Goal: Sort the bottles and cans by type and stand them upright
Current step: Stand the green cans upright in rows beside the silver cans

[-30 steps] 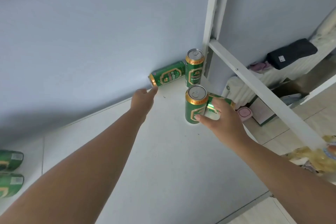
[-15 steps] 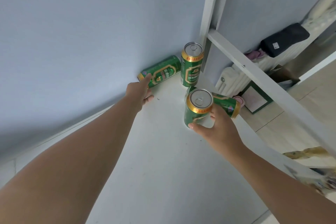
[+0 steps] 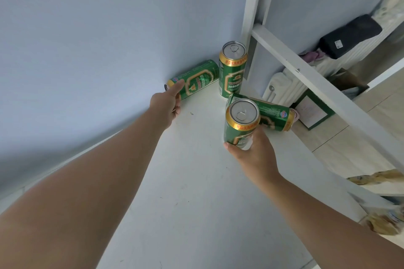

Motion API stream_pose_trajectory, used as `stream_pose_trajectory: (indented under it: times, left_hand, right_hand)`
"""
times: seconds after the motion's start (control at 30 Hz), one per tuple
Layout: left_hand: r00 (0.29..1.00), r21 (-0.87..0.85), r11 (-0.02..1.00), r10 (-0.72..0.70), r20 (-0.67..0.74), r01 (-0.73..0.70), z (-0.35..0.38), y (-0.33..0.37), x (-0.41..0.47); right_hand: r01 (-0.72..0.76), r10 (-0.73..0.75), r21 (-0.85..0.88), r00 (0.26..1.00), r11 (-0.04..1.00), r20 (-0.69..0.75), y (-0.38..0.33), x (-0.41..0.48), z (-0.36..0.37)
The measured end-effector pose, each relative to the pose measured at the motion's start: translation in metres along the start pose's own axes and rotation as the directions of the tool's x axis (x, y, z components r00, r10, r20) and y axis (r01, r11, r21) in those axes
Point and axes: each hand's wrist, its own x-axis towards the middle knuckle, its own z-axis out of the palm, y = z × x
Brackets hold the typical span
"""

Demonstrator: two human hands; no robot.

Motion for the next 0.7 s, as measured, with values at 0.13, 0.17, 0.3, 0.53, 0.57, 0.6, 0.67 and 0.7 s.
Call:
stream_pose_trajectory:
  times: [0.13,0.17,0.3,0.53,0.57,0.6,0.67,0.7]
  left_hand:
    - [0.998,0.06,0.997,0.06,-0.03,-0.058,-0.003,-0.005,-0.009]
    - [0.996,0.065,0.995,0.079,-0.042,-0.076,-0.005,-0.005,-0.011]
    - [0.979,0.065,0.984,0.169,-0.11,-0.163,-0.018,-0.006,-0.019]
    - [0.936,0.166,0.95,0.294,-0.195,-0.264,-0.053,-0.009,-0.049]
    - [0.929,0.178,0.944,0.31,-0.202,-0.276,-0.057,-0.01,-0.054]
    - [0.923,0.189,0.939,0.324,-0.209,-0.287,-0.061,-0.01,-0.06]
    - [0.91,0.198,0.928,0.354,-0.215,-0.314,-0.067,-0.01,-0.074]
    - [0.905,0.202,0.923,0.368,-0.216,-0.327,-0.071,-0.01,-0.081]
  right_hand:
    - [0.0,0.0,-0.003,1.0,1.0,0.019,0.001,0.0,-0.002]
    - [0.0,0.001,-0.008,1.0,1.0,0.029,0.002,0.0,-0.002]
    - [0.008,-0.005,-0.026,0.996,1.0,0.086,0.003,-0.006,-0.007]
    - [0.001,0.005,-0.047,0.992,0.999,0.126,0.002,-0.02,-0.014]
    - [0.003,0.003,-0.048,0.991,0.999,0.131,0.001,-0.022,-0.016]
    - [0.007,0.0,-0.049,0.991,0.999,0.137,0.0,-0.024,-0.018]
    - [0.02,-0.013,-0.044,0.988,0.999,0.153,-0.003,-0.027,-0.02]
    - [0.027,-0.019,-0.046,0.986,0.999,0.163,-0.004,-0.028,-0.021]
